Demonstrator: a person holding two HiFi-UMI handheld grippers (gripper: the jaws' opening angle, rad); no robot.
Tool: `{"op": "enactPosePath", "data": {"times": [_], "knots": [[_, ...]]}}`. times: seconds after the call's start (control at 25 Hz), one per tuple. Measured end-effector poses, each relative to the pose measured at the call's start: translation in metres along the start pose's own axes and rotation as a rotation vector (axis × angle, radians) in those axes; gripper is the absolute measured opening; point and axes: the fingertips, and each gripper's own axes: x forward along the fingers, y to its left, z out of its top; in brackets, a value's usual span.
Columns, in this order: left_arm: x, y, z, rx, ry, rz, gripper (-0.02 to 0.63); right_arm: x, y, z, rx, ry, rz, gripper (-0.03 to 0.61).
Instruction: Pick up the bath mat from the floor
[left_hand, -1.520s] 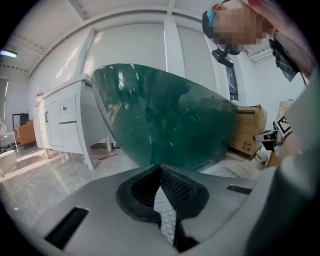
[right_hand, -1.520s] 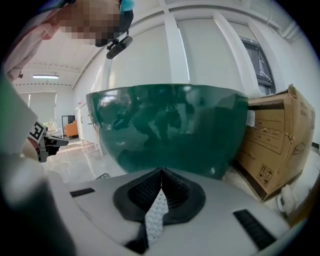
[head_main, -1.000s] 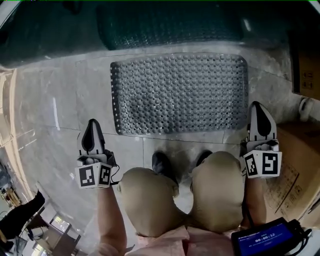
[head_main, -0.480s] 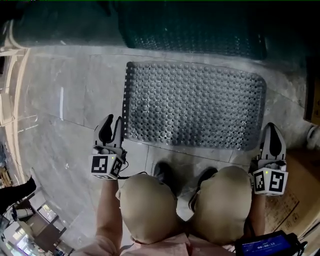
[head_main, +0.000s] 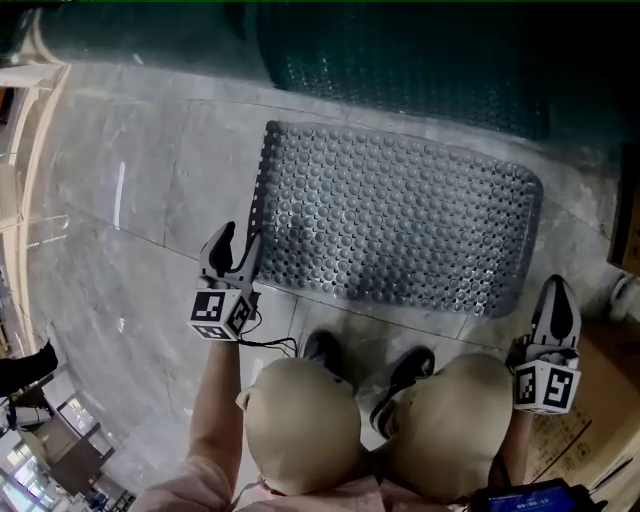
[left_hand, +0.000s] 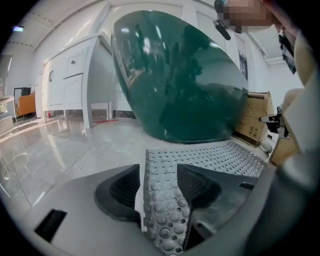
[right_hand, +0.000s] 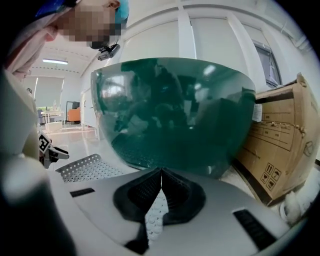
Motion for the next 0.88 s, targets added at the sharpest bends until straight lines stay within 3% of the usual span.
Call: {"op": "enactPosePath", "data": {"times": [0.72,0.88], "knots": [[0.028,0.022,-0.090,-0.174,0.194,0.046,0.213,-0.006,-0.010,-0.005,-0.004,0.000,-0.023,0.018],[0.030,0.030,-0.101,-0.196,0.212,0.076,0.109,-0.003,-0.010,-0.006,0.003,-0.005,-0.018,0.018]]}}
